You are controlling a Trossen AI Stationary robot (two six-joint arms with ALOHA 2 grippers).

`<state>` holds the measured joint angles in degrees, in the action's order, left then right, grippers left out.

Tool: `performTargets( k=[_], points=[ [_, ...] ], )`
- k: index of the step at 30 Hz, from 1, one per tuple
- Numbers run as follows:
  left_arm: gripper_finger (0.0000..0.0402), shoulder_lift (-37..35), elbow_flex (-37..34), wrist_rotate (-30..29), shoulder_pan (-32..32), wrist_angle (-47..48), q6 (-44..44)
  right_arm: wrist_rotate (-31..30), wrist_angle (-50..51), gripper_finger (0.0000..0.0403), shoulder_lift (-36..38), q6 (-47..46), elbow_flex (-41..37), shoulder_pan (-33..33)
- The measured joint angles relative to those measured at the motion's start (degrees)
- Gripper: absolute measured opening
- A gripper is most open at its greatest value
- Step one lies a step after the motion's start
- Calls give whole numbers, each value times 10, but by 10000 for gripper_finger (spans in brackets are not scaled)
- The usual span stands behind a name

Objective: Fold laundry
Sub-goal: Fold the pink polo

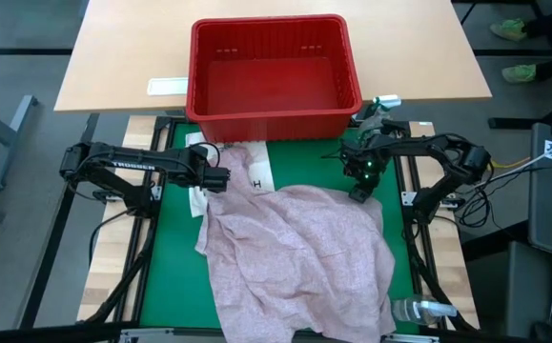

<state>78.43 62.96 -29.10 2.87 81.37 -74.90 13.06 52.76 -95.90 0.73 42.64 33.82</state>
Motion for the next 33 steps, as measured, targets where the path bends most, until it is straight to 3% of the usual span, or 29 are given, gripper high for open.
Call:
performTargets(
  k=[4, 6, 12, 21, 33],
  points=[
    [0, 0, 0, 0, 0, 0, 0, 0, 13, 22, 1, 13, 13, 0],
    [0, 0, 0, 0, 0, 0, 0, 0, 23, 8, 0, 22, 22, 0],
    [0, 0, 0, 0, 0, 0, 0, 6, 64, 3, 2, 61, 57, -1],
    [0, 0, 0, -3, 0, 0, 0, 86, 70, 1, 75, 83, 82, -1],
    [0, 0, 0, -3, 0, 0, 0, 89, 107, 1, 176, 85, 83, -1]
  ],
)
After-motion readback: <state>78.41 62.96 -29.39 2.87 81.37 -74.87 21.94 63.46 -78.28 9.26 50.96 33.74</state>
